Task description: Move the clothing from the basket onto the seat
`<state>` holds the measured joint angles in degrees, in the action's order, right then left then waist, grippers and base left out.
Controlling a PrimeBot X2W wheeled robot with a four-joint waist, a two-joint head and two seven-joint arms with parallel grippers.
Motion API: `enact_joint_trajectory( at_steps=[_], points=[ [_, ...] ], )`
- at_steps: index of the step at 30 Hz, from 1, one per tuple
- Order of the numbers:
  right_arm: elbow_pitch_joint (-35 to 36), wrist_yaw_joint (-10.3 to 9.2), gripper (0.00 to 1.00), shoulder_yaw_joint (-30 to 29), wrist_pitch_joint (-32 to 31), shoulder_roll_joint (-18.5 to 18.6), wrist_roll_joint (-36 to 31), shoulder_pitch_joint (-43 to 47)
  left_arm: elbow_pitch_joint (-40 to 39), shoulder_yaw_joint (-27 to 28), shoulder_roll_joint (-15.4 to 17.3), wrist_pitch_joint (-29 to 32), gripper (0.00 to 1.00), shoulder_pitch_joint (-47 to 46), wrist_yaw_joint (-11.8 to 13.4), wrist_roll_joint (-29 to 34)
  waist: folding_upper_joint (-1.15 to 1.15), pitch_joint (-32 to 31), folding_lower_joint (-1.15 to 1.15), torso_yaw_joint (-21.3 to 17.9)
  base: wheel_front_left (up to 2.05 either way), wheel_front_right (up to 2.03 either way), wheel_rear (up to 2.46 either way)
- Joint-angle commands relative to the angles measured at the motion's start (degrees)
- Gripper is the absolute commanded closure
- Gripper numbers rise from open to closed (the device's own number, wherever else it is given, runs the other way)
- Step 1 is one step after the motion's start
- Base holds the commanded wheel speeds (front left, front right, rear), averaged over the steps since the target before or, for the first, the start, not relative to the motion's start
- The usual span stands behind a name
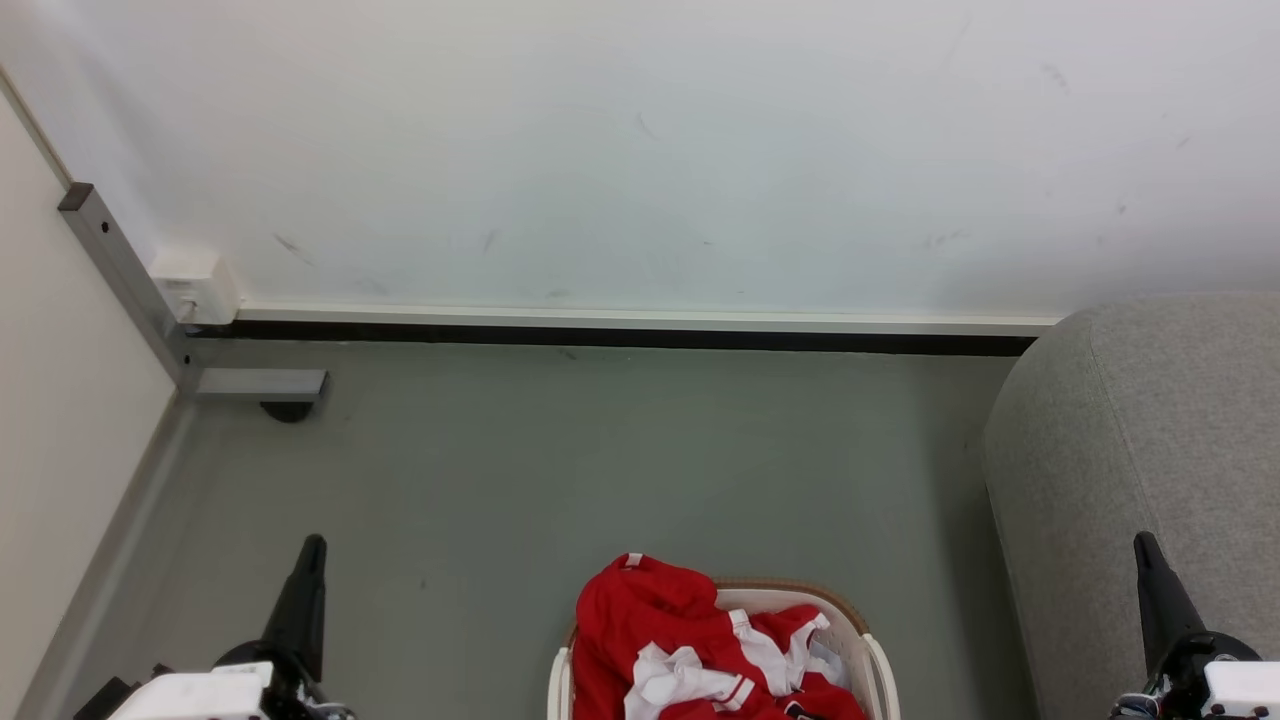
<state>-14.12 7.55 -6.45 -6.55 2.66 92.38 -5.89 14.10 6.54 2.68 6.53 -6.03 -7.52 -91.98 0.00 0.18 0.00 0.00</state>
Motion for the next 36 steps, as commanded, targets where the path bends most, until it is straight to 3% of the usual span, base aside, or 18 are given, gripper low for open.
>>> enact_joint_trajectory(
  at_steps=[1,36],
  points=[
    [0.31,-0.13,1.00,-0.20,-0.12,0.45,0.08,-0.71,-0.20,0.07,0.41,0.17,1.00,-0.48,-0.04,-0.82,0.00,0.00,0.00,0.00,0.00,0.00,0.00],
    [0.31,-0.13,1.00,-0.20,-0.12,0.45,0.07,-0.71,-0.20,0.07,0.42,0.17,1.00,-0.49,-0.04,-0.82,0.00,0.00,0.00,0.00,0.00,0.00,0.00]
  ],
)
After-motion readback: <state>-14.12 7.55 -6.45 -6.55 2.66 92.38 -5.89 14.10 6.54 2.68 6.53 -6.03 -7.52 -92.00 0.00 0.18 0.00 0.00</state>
